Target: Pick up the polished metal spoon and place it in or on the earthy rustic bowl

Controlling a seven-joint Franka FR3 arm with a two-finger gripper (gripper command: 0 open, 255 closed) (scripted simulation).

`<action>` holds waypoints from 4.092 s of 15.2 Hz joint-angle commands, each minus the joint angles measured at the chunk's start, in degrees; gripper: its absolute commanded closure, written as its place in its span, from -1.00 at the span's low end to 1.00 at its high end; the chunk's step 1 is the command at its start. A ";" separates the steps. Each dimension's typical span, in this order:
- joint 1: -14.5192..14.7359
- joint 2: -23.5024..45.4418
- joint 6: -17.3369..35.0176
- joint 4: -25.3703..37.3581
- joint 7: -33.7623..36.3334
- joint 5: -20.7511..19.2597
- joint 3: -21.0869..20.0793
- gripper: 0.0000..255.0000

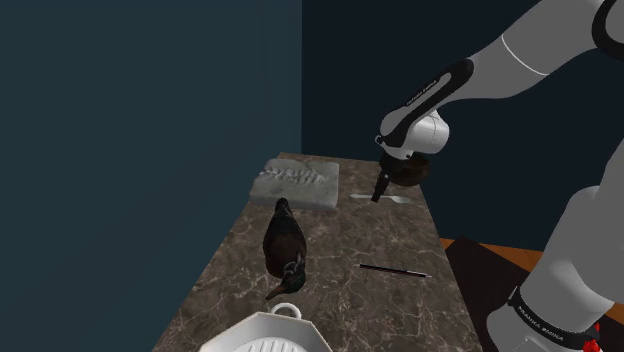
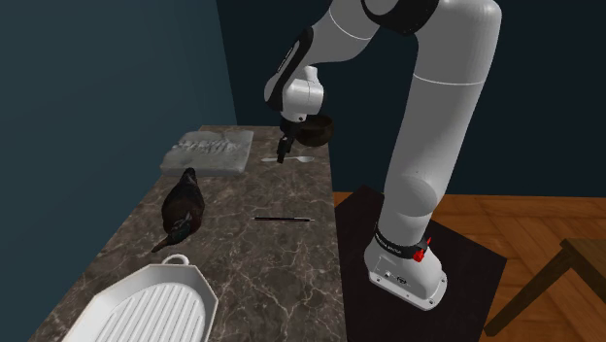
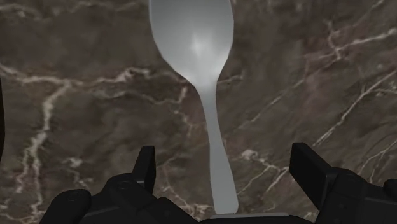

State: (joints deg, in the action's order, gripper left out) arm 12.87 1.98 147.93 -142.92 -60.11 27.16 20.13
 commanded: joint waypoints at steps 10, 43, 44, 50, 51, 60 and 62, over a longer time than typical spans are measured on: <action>0.00 0.00 0.00 0.00 0.00 0.00 0.00 1.00; -2.64 -17.27 -23.26 9.09 16.19 -16.73 -1.30 1.00; -2.67 -17.46 -23.74 9.41 16.36 -16.85 -1.35 1.00; -5.27 -11.99 -27.56 16.58 7.31 -15.56 4.72 1.00; -5.70 -10.85 -28.28 18.00 5.77 -15.15 5.68 1.00; -9.43 -0.83 -32.61 28.42 -5.39 -10.27 11.39 1.00; -9.46 -0.29 -31.27 27.44 -6.01 -9.76 11.37 1.00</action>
State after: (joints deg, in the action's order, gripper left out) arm 3.46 1.31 116.06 -115.14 -65.71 17.09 31.48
